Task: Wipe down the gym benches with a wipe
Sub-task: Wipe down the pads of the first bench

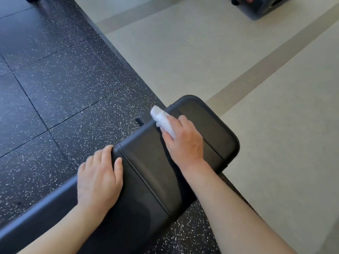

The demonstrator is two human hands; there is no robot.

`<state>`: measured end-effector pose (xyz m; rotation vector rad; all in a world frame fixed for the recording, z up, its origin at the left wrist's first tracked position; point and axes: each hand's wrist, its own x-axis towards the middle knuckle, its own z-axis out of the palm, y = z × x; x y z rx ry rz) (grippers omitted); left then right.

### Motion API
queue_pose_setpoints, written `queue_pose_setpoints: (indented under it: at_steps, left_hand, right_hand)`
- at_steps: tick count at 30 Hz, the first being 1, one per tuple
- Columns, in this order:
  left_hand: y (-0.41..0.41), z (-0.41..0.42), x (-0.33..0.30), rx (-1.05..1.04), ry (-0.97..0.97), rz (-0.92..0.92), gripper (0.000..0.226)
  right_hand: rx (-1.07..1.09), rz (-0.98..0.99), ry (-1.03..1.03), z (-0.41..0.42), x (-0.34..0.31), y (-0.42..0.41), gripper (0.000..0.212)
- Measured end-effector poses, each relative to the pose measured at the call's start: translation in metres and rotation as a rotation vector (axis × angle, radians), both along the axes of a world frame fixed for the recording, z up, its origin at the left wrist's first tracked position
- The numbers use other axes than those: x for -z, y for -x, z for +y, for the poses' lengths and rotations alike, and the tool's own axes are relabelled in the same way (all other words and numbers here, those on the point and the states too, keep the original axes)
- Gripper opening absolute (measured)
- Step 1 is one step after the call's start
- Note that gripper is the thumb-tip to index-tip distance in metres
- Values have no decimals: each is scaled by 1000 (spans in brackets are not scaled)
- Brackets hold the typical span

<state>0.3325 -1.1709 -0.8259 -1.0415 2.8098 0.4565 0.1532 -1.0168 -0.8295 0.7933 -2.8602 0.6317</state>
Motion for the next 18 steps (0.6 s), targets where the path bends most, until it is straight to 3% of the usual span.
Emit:
queue_pose_setpoints:
  at_steps: [2,6,11,13,18]
  left_hand:
    - [-16,10,-1,-21,18,33,63]
    - [-25,13,0,-62,11,94,68]
    - [-26,13,2,-76,11,127,66]
    - [-25,13,3,-76,19,150,65]
    - [-26,12,9,-83,46,164,65]
  right_hand:
    - [20,8,-3,-2,2,-24,31]
    - [-274,43,-12,18,3,-77,36]
    - [-376,79,-28,55,3,-69,36]
    - [-288,88,-43,65,3,-49,36]
    - [201,-33,53,58,4,-27,30]
